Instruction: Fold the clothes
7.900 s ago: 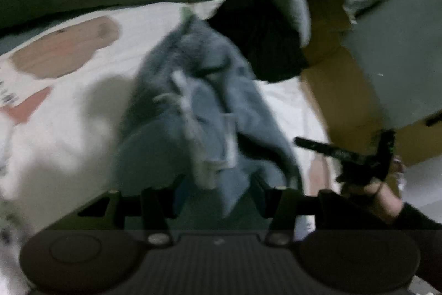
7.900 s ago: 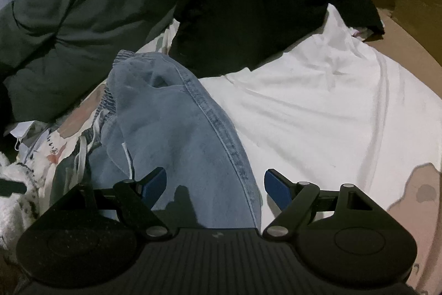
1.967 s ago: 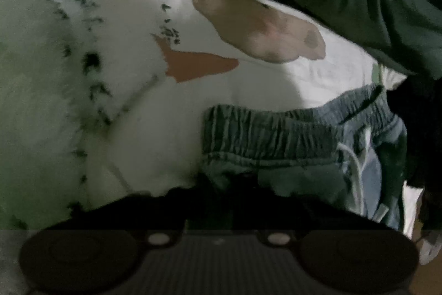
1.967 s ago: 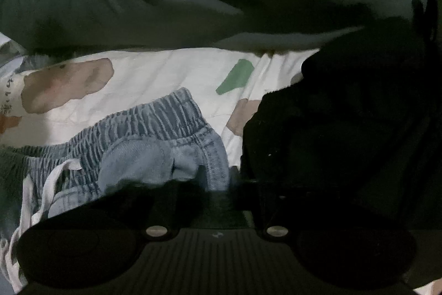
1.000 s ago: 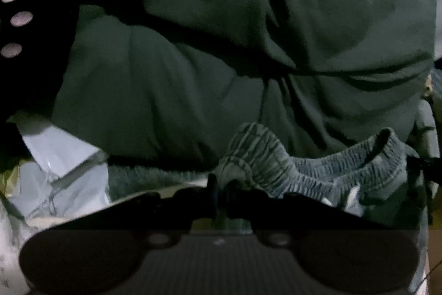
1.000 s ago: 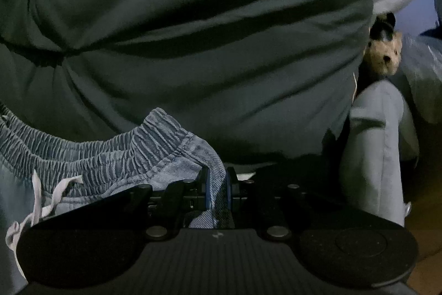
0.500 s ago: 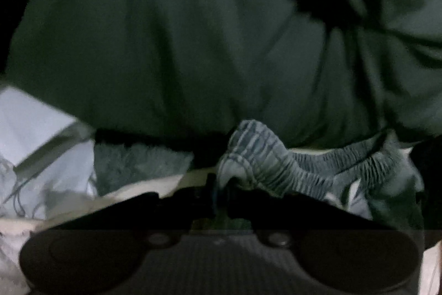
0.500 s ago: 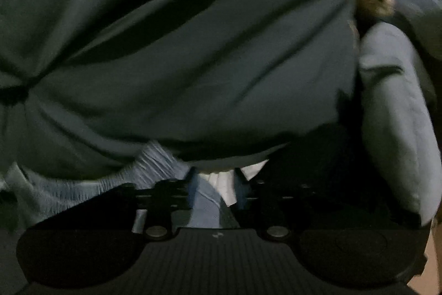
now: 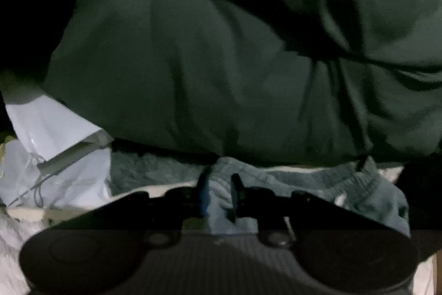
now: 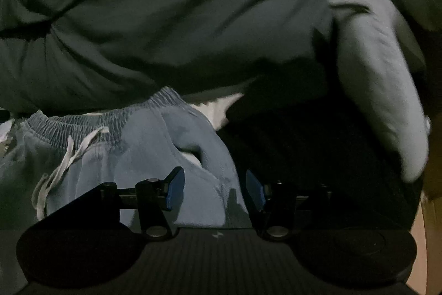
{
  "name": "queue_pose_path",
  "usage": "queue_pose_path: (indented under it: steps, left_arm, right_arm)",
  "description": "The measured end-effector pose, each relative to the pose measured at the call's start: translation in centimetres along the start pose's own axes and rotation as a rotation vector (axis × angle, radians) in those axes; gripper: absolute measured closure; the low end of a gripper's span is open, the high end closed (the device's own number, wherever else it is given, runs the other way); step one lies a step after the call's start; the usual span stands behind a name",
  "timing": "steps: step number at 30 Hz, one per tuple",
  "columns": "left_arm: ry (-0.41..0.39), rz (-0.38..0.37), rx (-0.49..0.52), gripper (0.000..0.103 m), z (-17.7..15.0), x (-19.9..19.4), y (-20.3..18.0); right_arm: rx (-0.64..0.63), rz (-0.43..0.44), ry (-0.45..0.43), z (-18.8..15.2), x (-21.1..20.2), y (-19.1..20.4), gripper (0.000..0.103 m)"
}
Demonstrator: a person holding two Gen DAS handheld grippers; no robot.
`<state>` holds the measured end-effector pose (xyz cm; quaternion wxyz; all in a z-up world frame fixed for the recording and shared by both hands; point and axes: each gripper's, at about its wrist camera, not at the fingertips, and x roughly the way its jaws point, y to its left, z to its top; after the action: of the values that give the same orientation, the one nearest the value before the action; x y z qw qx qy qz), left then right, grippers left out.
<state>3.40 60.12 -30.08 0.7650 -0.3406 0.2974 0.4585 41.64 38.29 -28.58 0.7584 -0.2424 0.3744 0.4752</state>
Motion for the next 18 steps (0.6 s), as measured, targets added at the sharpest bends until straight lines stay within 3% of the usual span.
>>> queue_pose_path:
  steps: [4, 6, 12, 18]
  left_arm:
    - [0.027, -0.022, 0.043, 0.071, -0.9, -0.3, -1.7]
    - [0.056, -0.034, 0.051, 0.071, -1.4, -0.2, -2.4]
    - [0.143, -0.119, 0.105, 0.069, -3.1, -1.0, -4.9]
    - [0.204, -0.148, 0.133, 0.068, -3.3, -2.0, -6.3]
  right_arm:
    - [0.139, 0.063, 0.000, -1.1, -3.5, -3.6, 0.046]
    - [0.182, 0.080, -0.011, -1.9, -6.3, -5.4, 0.046]
    - [0.219, 0.034, 0.018, -5.0, -13.8, -9.4, 0.047]
    - [0.279, -0.058, 0.037, -9.0, -21.0, -10.9, 0.047]
